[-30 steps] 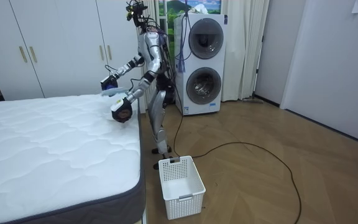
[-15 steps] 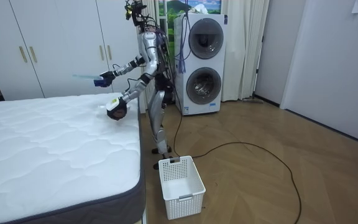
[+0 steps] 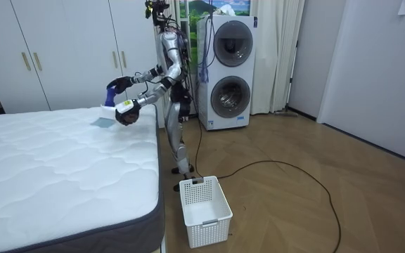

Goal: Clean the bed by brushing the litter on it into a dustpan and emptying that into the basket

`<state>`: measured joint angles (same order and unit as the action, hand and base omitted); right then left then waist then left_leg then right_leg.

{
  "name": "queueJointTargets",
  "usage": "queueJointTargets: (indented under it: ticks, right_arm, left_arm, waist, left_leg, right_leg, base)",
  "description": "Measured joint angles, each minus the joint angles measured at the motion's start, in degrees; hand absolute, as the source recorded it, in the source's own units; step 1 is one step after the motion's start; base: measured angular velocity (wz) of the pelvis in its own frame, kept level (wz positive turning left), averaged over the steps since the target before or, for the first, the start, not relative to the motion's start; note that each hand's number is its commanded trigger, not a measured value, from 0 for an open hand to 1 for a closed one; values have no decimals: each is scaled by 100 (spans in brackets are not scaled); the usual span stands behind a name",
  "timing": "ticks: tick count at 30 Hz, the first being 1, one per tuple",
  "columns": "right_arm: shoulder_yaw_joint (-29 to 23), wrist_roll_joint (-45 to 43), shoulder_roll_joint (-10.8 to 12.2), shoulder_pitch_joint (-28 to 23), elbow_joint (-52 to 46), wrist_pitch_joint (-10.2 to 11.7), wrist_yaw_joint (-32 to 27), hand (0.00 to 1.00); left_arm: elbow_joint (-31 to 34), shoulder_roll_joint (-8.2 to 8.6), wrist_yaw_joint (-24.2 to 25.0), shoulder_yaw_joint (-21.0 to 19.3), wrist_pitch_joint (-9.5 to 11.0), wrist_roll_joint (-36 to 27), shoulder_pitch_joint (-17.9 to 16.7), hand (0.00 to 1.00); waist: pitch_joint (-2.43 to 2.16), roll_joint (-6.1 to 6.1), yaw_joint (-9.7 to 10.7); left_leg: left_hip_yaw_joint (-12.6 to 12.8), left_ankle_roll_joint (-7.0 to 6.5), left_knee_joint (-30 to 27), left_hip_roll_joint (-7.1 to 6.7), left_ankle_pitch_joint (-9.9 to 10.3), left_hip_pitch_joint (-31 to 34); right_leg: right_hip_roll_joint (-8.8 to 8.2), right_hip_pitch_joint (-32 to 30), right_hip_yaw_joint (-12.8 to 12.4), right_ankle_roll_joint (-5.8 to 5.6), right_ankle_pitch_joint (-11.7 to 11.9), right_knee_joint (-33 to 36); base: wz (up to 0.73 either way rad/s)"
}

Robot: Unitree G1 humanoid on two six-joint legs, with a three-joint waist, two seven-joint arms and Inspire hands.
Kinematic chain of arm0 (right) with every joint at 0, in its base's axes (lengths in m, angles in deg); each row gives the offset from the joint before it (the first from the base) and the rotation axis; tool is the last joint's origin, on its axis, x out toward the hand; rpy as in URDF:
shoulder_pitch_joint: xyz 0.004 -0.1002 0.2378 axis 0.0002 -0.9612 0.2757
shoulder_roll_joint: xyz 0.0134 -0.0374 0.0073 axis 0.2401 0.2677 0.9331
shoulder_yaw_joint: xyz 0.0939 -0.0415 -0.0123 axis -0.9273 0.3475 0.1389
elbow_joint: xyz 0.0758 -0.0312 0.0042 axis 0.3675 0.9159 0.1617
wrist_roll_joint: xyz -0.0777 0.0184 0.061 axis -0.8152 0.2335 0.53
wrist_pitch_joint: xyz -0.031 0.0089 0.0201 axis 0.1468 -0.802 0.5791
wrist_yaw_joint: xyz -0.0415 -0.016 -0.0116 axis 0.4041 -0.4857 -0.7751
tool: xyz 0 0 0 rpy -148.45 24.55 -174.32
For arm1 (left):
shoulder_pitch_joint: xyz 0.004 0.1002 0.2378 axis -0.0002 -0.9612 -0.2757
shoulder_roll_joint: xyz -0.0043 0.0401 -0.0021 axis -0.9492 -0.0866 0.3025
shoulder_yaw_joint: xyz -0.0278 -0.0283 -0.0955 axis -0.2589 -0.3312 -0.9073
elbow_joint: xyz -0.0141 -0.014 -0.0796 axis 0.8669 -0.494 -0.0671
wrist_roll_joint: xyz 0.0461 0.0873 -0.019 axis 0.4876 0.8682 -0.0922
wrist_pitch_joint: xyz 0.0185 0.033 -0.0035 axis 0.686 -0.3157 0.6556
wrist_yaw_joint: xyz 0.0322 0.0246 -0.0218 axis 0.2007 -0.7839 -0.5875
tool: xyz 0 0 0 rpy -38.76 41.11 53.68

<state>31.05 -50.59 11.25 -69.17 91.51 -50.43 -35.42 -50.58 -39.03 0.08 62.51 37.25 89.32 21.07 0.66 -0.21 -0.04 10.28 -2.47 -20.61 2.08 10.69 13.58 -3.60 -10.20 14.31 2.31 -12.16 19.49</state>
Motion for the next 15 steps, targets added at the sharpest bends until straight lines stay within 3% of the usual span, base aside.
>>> queueJointTargets:
  ticks: [7,12,15]
  right_arm:
    - [-55,-218,-34,-212,-529,7,-262,0]
    - [-96,-691,-18,-411,-1079,189,-470,0]
    - [-125,-836,-19,-517,-1179,221,-483,0]
  left_arm:
    - [403,46,1,-108,14,-542,-85,100]
    - [1112,93,-89,-479,232,-540,-690,100]
    - [1288,94,-123,-540,239,-549,-1019,100]
  waist:
    - [-20,-15,-14]
    - [-83,-111,-28]
    - [-140,-221,-61]
  left_leg:
    - [47,45,223,-39,-4,-428]
    - [8,74,494,-87,-26,-889]
    - [-89,88,538,-96,-22,-1042]
  right_leg:
    - [-4,278,-110,-28,-26,-12]
    - [11,775,-69,-68,-28,-289]
    - [73,1026,-63,-88,-8,-498]
  base:
    - [-8]
    - [4]
    - [14]
